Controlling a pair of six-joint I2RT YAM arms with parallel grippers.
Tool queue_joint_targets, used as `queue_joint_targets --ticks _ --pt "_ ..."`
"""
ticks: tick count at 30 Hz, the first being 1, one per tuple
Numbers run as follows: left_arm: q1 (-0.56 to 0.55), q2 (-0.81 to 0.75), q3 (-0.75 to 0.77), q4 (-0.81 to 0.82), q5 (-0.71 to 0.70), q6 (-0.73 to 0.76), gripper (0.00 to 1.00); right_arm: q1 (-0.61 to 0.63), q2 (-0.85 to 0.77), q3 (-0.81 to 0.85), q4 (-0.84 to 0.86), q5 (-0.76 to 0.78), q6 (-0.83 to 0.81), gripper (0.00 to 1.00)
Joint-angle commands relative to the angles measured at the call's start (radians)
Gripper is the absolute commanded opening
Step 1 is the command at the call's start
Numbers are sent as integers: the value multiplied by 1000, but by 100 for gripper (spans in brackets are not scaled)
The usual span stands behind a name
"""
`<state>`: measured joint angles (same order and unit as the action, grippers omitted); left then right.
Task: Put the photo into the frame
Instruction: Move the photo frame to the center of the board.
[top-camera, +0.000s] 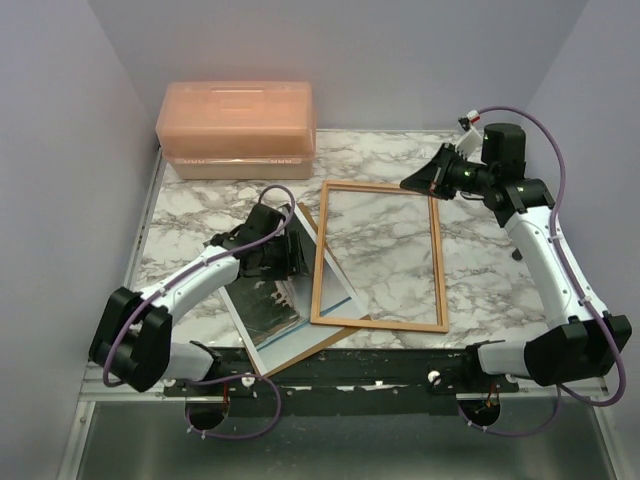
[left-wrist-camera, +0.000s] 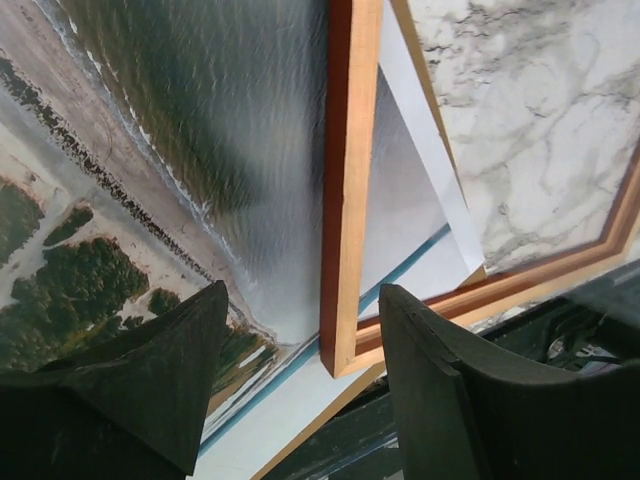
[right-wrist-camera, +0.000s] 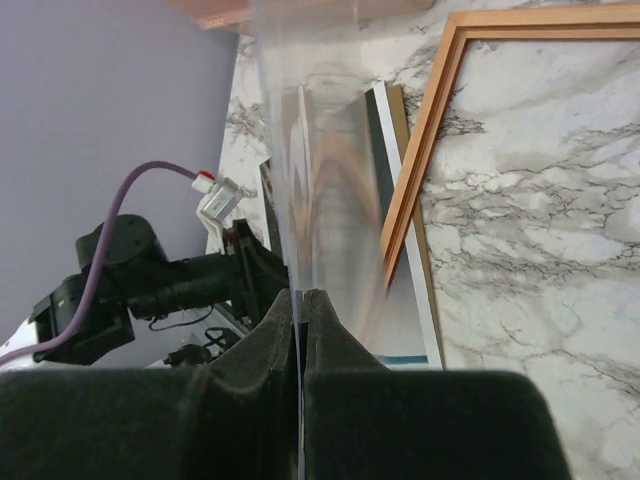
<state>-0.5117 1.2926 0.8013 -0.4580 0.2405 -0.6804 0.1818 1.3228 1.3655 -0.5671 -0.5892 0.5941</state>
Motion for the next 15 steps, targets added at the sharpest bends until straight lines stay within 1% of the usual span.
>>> queue_joint_targets --ticks 1,5,7,11,15 --pt "-20 119 73 21 -9 15 62 -96 4 -46 17 -216 27 0" --pt "-51 236 145 27 -27 23 61 -161 0 -83 21 -271 29 1" --pt "-64 278 169 32 -27 23 58 -172 1 -89 14 -275 18 1" --pt "-78 326 187 30 -62 24 49 -175 4 -100 -9 -260 -4 1" --pt "-80 357 177 32 -89 36 36 -175 1 -120 -14 -243 -17 1"
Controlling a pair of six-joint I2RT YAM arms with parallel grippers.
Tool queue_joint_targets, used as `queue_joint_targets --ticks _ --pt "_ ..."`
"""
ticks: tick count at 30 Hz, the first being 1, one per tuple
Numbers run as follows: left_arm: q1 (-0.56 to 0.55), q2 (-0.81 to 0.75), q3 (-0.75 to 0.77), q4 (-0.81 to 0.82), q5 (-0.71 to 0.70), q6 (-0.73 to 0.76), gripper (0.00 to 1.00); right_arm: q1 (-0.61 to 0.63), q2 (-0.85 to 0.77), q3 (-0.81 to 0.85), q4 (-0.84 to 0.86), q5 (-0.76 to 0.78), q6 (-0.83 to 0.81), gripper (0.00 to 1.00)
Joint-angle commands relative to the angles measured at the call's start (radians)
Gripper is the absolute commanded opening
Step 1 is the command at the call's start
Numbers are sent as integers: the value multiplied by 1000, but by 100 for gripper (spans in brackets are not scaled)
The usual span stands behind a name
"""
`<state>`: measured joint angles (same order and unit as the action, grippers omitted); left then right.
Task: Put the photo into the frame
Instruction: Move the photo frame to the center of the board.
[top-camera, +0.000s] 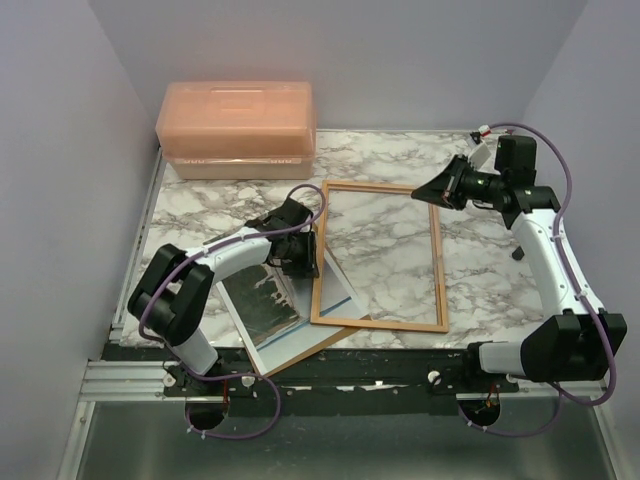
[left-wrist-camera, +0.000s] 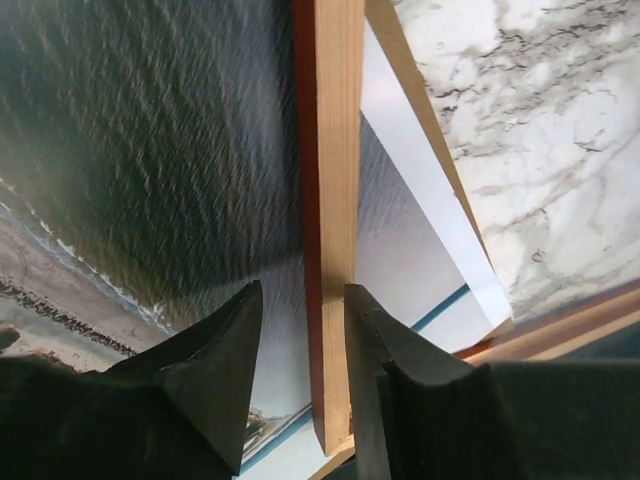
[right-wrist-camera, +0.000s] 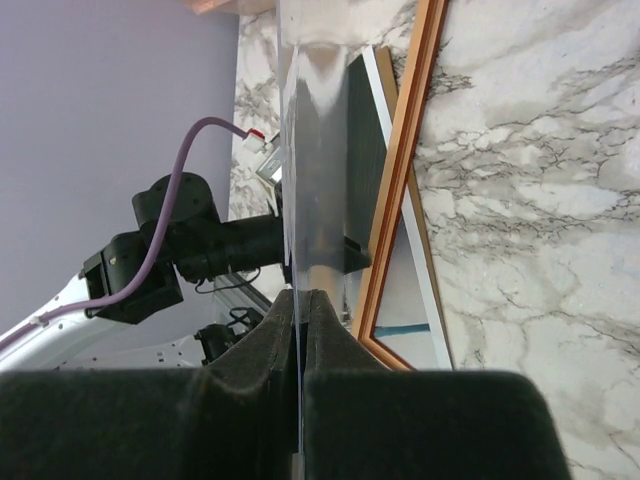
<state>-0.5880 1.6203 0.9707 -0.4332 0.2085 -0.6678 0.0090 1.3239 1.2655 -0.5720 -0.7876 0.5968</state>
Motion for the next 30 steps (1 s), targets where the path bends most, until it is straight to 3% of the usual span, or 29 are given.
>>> queue_joint_targets --ticks 1,5,17,23,30 --pt "-4 35 1 15 -53 25 34 -3 1 -25 -9 -46 -22 1" --pt "-3 35 -26 25 -59 27 18 -2 0 -53 -10 -52 -33 1" --pt "-2 -4 -71 -28 -147 53 11 -2 -23 -154 9 -49 -38 1" --pt "2 -59 -109 -9 -129 53 12 -2 -41 -204 32 -45 -22 1" --pt "22 -155 -150 27 -52 39 32 -2 -63 -262 109 -39 43 1"
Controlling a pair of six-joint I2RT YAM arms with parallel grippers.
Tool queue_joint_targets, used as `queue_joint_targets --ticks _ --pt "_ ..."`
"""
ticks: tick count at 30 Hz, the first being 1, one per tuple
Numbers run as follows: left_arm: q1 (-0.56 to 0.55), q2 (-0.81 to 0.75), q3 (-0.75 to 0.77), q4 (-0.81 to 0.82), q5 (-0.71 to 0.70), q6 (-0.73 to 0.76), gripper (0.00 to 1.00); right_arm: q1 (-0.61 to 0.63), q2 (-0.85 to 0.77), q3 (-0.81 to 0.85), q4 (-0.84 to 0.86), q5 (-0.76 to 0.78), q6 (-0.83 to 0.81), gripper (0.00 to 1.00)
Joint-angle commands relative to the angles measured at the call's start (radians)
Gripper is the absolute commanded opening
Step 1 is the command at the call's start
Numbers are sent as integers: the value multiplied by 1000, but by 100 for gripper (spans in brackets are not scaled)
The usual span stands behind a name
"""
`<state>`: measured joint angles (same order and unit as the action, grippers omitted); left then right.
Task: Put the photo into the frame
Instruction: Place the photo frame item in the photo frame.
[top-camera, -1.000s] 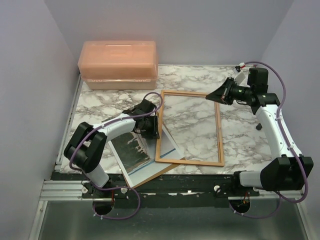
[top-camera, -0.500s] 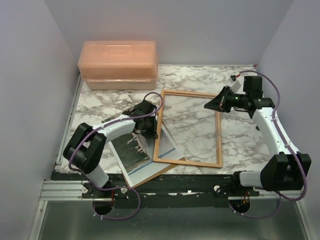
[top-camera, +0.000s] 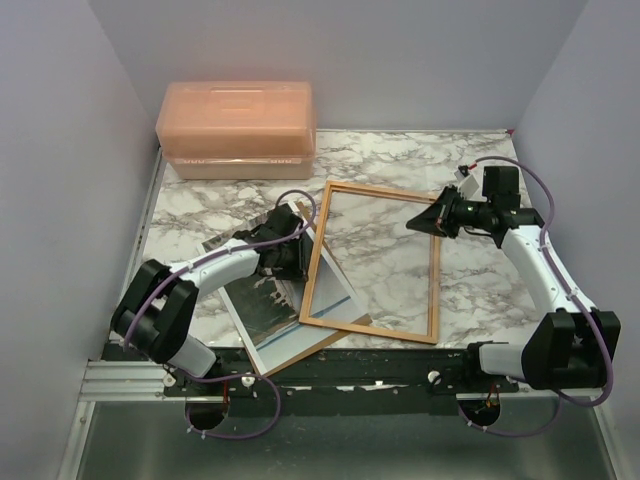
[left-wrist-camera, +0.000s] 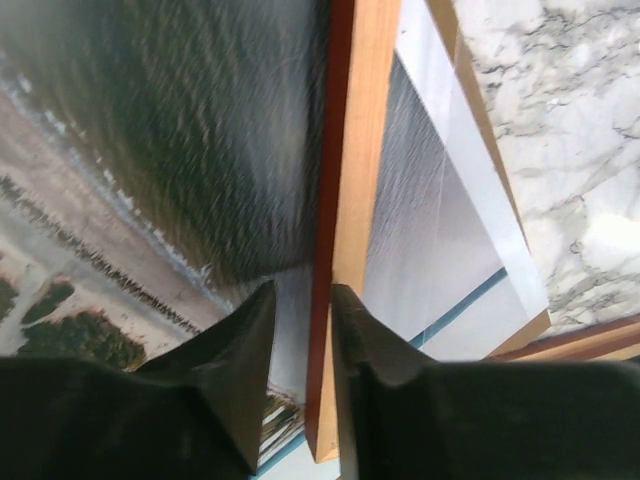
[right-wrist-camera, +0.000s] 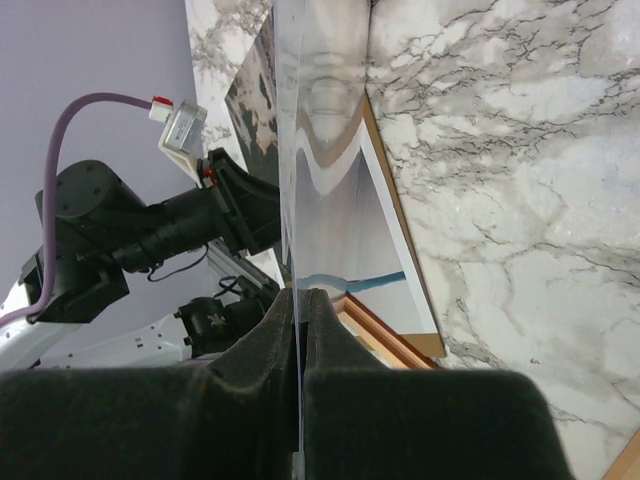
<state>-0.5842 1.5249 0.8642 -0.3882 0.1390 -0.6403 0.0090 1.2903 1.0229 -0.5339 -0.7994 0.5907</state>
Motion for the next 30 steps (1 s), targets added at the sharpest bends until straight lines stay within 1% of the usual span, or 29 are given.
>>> queue_joint_targets --ticks 1,2,6,12,24,30 --pt "25 -71 -53 -6 35 6 33 -3 -33 -22 76 -26 55 1" --pt "31 -82 -61 5 52 2 35 -2 -34 -24 81 -22 61 1" --pt "44 -88 -67 20 71 1 36 -2 -49 -43 121 -27 99 0" --pt "50 -69 -65 49 96 -4 33 -2 -79 -51 155 -11 125 1" --pt "49 -14 -54 92 129 -10 30 -3 -72 -55 185 -5 163 1" --pt "49 8 -59 85 111 -6 25 -2 -65 -78 194 9 177 1"
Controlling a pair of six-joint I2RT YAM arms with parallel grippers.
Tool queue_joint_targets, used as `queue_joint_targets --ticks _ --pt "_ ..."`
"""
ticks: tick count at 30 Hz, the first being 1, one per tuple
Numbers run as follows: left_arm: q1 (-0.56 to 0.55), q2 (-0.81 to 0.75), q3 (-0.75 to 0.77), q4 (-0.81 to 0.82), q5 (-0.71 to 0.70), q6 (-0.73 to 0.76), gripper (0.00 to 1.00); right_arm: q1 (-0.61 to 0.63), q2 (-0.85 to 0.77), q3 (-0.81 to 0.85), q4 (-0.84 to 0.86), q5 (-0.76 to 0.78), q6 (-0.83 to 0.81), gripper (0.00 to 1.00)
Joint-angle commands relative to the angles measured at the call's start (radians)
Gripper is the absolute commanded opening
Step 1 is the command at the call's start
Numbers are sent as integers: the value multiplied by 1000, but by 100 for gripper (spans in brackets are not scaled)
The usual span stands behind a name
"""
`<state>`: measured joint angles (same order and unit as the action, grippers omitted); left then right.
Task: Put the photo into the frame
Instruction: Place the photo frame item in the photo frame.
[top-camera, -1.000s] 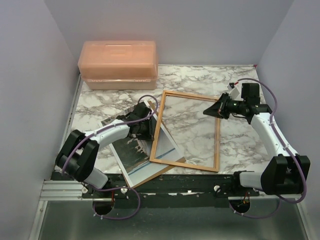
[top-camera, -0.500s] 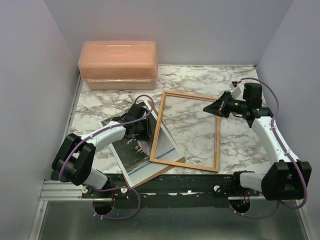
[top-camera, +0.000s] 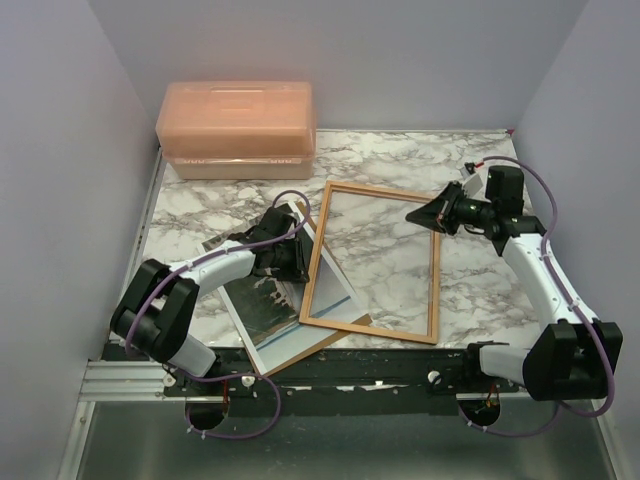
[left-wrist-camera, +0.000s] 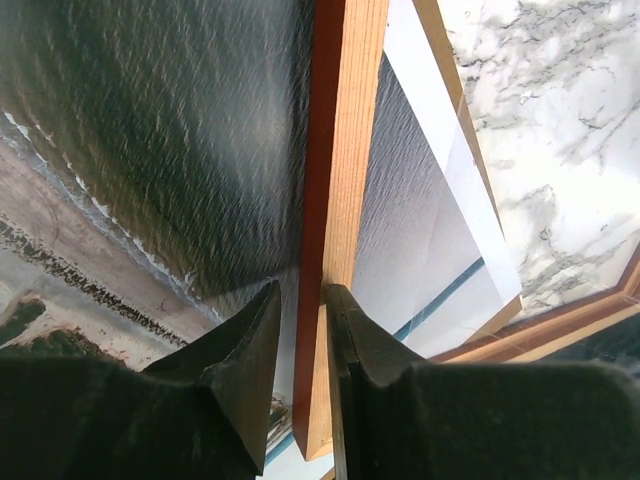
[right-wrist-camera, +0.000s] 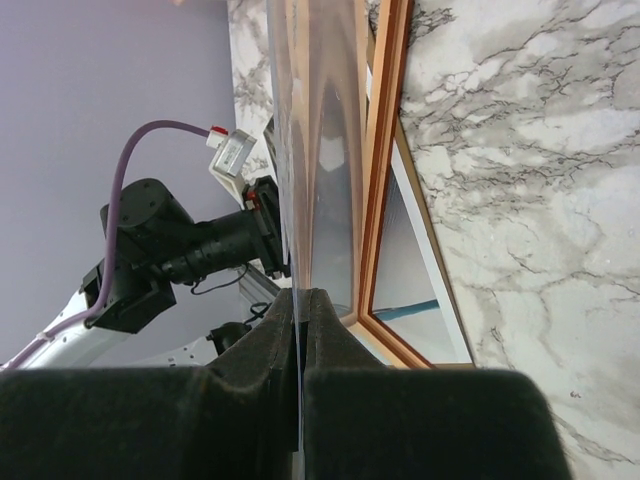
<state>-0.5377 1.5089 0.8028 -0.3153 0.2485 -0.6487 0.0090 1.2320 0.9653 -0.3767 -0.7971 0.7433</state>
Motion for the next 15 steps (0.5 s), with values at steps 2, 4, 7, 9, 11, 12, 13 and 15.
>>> queue_joint_targets --ticks 2,4,7,9,11,12,13,15 --pt "4 27 3 5 -5 6 24 -1 0 -30 43 9 32 1" --pt "2 27 0 5 -8 6 24 -3 7 -38 49 10 38 0" --pt "3 26 2 0 -14 7 23 -3 14 -48 62 9 46 0" --pt "3 28 3 -2 -16 8 23 -2 17 -57 75 7 55 1" --pt "3 29 3 -1 -15 9 22 -2 20 -69 91 3 64 1" --pt "3 29 4 -2 -15 9 22 -2 22 -77 102 -1 70 1" --pt "3 31 4 -2 -15 9 22 -2 23 -80 109 -4 68 1" --pt "3 31 1 -2 -15 10 21 -3 29 -86 116 -4 71 1"
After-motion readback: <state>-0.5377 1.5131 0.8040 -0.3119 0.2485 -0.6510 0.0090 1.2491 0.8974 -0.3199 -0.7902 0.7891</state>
